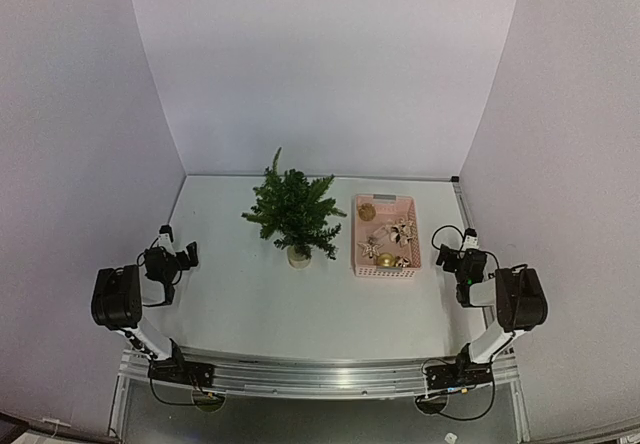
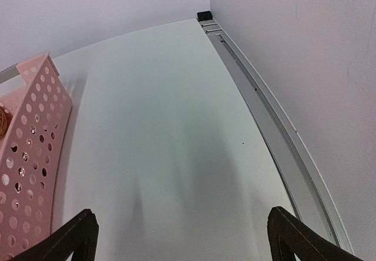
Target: Decorate the small christmas tree
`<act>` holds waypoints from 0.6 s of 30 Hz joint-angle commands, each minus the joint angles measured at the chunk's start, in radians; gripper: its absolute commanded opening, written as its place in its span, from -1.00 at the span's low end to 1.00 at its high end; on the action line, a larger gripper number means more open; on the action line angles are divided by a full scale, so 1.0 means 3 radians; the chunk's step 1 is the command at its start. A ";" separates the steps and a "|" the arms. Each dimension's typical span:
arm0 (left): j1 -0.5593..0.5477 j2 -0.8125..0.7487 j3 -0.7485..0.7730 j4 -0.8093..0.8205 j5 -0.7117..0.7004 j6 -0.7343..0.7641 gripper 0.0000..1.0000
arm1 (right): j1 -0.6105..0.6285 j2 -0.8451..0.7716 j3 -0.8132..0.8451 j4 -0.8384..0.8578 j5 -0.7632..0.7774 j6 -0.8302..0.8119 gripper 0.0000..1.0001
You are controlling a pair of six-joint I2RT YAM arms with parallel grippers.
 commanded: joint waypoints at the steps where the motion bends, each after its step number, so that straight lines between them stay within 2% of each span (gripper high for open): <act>1: -0.0012 -0.0015 0.0065 0.0129 -0.0027 0.0008 0.99 | -0.0003 -0.0169 0.0265 -0.0400 0.0035 -0.0002 0.97; 5: -0.0009 -0.0016 0.0063 0.0129 -0.0027 0.0012 0.99 | -0.0003 -0.0472 0.0818 -0.1517 0.0193 0.0194 0.97; 7: -0.0009 -0.0015 0.0069 0.0126 -0.0029 0.0013 0.99 | -0.0003 -0.0545 0.1126 -0.2013 0.0064 0.0396 0.96; 11: -0.0008 -0.0064 0.0060 0.0111 0.0033 0.0023 0.99 | 0.0002 -0.0567 0.1802 -0.2843 -0.0222 0.1130 0.91; 15: -0.0021 -0.0382 0.0194 -0.0405 0.0172 0.0100 0.99 | 0.0169 -0.0495 0.2253 -0.3183 -0.0467 0.1689 0.87; 18: -0.0030 -0.0697 0.0572 -0.1103 -0.0053 -0.0038 0.99 | 0.0636 -0.0236 0.2856 -0.3985 -0.0005 0.1647 0.85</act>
